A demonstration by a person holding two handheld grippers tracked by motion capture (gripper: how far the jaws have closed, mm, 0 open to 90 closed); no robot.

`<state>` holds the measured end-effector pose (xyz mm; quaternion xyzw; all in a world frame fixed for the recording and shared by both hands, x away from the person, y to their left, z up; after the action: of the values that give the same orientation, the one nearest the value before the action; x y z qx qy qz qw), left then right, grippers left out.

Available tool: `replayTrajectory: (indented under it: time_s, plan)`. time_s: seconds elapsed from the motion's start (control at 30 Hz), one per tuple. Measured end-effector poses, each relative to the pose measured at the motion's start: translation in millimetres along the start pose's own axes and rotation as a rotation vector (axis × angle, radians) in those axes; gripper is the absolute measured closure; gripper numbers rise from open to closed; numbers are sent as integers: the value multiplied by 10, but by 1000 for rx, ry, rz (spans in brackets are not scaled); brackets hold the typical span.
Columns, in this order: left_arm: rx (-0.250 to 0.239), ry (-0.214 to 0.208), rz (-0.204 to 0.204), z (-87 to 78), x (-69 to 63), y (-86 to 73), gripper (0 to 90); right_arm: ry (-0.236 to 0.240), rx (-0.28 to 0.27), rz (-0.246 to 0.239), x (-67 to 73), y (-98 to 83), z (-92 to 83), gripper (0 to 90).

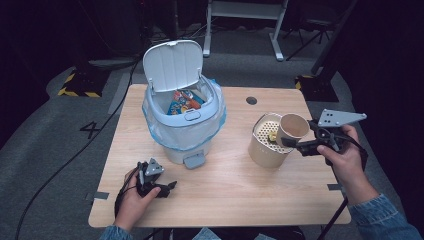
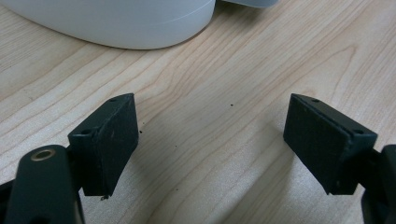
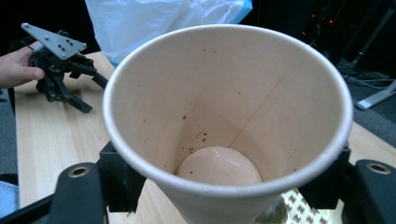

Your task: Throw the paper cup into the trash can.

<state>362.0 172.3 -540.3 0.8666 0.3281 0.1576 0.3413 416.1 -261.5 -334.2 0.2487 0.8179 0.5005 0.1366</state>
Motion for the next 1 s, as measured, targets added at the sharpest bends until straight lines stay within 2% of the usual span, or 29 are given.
replayTrajectory:
  time_s: [0.33, 0.6, 1.0]
  plan:
    - [1, -3, -1, -6, -5, -7, 183, 72, 11, -33, -33, 324, 278, 297]
    - [2, -2, 3, -7, -2, -7, 183, 80, 14, -47, -61, 582, 513, 297]
    - [3, -2, 3, -7, -1, -7, 183, 112, -24, -45, -24, 1079, 837, 296]
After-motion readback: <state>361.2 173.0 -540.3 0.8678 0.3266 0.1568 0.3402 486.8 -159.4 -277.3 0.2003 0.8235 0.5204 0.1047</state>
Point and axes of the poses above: each handheld gripper's, and its own axes: z roughly forward along the jaws, y roughly out of its top, x roughly to its left, the point moved 5 cm from there along z, roughly forward along the jaws, and after that the axes turned 6 degrees about z, right-handed, at the moved point
